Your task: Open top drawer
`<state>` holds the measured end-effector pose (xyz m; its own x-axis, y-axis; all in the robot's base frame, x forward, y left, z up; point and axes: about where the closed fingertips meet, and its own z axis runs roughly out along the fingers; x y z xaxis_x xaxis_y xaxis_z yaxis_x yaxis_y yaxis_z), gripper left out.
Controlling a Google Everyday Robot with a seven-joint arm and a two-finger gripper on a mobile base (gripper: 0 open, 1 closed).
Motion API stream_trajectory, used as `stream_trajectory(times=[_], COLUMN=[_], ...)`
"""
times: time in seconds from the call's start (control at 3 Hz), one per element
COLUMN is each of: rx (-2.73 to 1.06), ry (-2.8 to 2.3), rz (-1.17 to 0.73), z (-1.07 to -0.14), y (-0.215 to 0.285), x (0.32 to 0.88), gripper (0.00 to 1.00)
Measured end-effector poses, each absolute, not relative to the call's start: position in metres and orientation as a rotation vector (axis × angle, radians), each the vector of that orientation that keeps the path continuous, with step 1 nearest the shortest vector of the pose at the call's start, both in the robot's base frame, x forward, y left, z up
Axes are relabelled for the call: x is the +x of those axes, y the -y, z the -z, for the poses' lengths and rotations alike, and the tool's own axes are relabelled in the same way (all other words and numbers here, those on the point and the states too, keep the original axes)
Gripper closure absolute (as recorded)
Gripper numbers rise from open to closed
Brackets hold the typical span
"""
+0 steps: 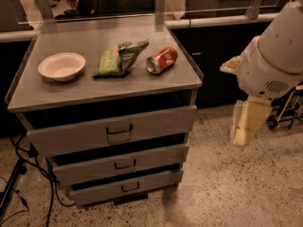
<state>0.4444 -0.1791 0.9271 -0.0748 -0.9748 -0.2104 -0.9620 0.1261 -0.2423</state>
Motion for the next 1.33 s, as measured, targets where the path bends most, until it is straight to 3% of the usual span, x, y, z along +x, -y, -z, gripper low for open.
stream_trajectory(times=[0.67,1.33], rx=[-2.064,-2.043], ry=[-1.910,-1.956], rz=[-0.085,-0.112], z=[-0.870,-0.832], y=[0.139,0.128], x=[0.471,0.481], gripper=[0.00,0.00])
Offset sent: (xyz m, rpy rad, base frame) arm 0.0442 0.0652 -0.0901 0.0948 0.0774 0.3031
